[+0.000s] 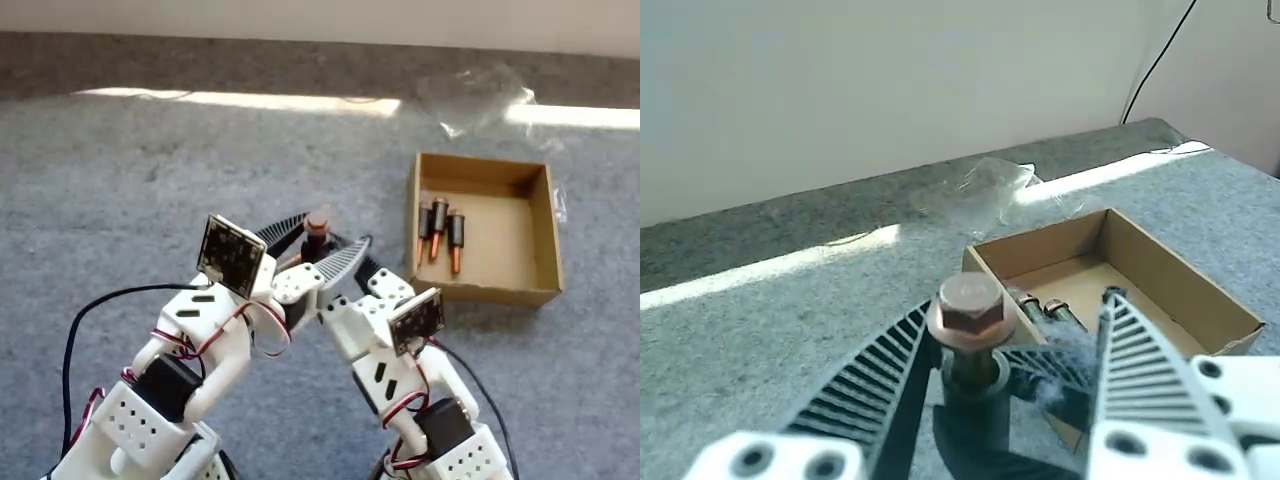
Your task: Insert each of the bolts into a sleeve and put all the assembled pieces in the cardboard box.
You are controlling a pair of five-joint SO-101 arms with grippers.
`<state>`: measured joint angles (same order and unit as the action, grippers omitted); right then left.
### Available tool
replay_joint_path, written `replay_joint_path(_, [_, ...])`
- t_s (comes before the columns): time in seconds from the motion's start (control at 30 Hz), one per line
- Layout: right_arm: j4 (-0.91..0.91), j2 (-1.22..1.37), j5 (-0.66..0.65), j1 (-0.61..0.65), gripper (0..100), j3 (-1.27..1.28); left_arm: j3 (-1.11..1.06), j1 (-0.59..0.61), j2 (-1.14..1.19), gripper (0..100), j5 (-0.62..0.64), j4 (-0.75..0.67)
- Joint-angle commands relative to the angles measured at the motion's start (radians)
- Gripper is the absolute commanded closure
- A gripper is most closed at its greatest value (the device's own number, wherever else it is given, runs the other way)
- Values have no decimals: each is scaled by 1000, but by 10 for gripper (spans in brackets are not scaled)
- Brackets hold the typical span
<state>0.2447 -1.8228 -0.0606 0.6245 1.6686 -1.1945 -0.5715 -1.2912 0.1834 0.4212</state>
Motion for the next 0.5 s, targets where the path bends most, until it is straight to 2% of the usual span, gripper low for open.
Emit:
replay_joint_path(0.0, [2,-4,5,4,993,147,4,-22,-16,755,8,-15])
replay_joint_path(0.47, [2,-4,5,4,993,147,4,48,-4,754,8,-17])
